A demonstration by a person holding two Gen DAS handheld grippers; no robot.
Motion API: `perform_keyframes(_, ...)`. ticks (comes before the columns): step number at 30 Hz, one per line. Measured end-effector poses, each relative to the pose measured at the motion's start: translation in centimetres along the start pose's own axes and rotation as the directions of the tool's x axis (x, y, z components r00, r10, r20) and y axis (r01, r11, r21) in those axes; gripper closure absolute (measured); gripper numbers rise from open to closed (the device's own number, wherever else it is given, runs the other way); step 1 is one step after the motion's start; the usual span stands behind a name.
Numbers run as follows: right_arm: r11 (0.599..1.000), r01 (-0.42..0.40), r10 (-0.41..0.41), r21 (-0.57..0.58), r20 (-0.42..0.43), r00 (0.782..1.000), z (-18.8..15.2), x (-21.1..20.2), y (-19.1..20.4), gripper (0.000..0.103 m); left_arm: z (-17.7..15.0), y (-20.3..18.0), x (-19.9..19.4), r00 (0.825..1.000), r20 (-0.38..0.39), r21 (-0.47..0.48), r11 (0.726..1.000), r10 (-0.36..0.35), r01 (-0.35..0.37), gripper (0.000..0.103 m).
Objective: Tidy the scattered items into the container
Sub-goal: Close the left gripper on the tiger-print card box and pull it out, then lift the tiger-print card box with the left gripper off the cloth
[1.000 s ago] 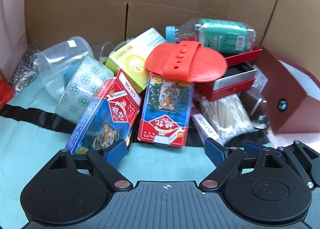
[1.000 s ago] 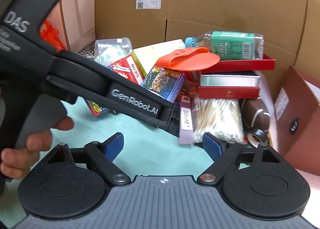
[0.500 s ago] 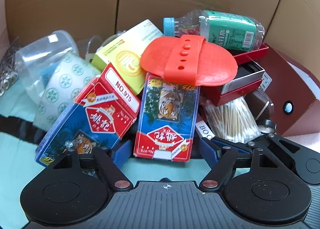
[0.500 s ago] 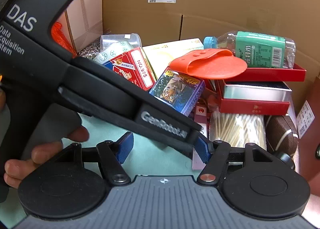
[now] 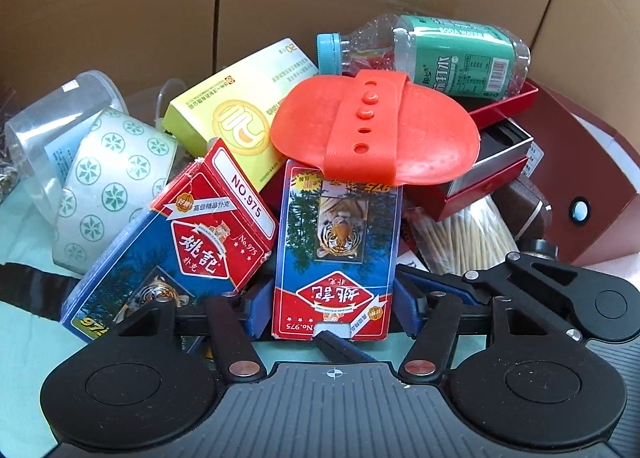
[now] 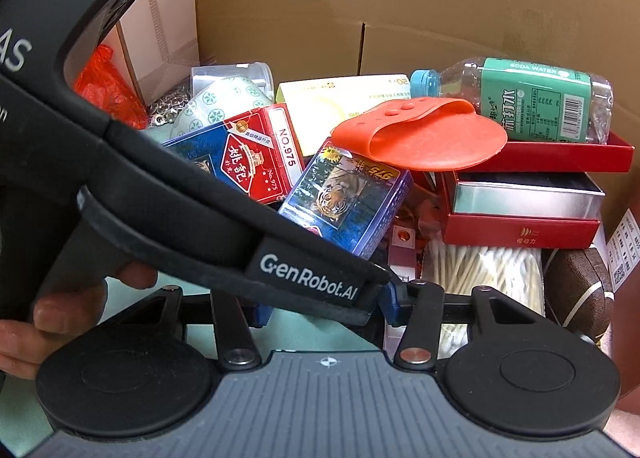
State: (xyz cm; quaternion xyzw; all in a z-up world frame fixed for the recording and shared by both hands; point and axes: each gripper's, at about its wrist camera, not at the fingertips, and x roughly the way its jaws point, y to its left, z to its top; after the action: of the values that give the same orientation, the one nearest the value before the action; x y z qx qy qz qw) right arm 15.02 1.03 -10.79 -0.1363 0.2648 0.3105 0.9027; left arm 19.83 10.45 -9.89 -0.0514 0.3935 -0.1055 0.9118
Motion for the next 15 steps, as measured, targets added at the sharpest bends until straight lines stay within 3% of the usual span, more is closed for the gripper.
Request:
perform_keyframes(6,0.998,-0.047,0.048,0.050,-0.029,0.998,-0.9,-2.1,-0.5,0.047,-1.2,-1.3,-1.3,0.999,-0.047,-0.017,1.000,-0.006,0.006,0.040)
perform_keyframes(15,0.994,-0.094,0.096,0.049,-0.058,0.994,-3.8,-8.4,-0.8,0.050,-4.8,-4.6,-4.4,0.992,-0.107,-0.052,0.997,-0.060,0.055,0.039)
